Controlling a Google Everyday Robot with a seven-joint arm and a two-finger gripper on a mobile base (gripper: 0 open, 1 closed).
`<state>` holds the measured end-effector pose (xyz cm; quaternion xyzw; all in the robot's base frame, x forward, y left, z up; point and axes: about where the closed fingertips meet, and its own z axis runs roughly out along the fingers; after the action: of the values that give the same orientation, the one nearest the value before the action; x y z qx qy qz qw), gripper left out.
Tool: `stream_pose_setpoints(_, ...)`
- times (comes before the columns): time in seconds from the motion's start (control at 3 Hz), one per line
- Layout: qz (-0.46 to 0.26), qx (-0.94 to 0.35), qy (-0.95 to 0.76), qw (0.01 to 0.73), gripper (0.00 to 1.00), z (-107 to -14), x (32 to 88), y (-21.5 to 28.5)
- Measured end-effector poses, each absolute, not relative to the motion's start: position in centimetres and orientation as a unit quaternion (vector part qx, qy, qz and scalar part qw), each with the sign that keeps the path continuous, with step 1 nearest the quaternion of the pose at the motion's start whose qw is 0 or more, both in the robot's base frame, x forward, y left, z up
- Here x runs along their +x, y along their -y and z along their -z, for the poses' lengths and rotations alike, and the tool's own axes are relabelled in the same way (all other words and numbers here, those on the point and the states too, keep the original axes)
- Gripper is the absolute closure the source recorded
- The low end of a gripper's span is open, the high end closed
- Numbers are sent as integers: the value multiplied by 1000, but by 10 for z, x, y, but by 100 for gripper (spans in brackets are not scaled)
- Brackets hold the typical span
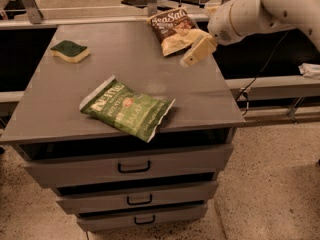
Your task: Pick brown chip bag
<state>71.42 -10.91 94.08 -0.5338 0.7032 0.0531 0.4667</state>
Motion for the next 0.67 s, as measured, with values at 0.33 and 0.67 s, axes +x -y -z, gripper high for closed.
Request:
stream_pose_setpoints(0.33, -62, -486, -713, 502, 0, -922, 760, 107)
stream_pose_setpoints(0.67, -78, -436, -718, 537, 0, -909, 802, 106)
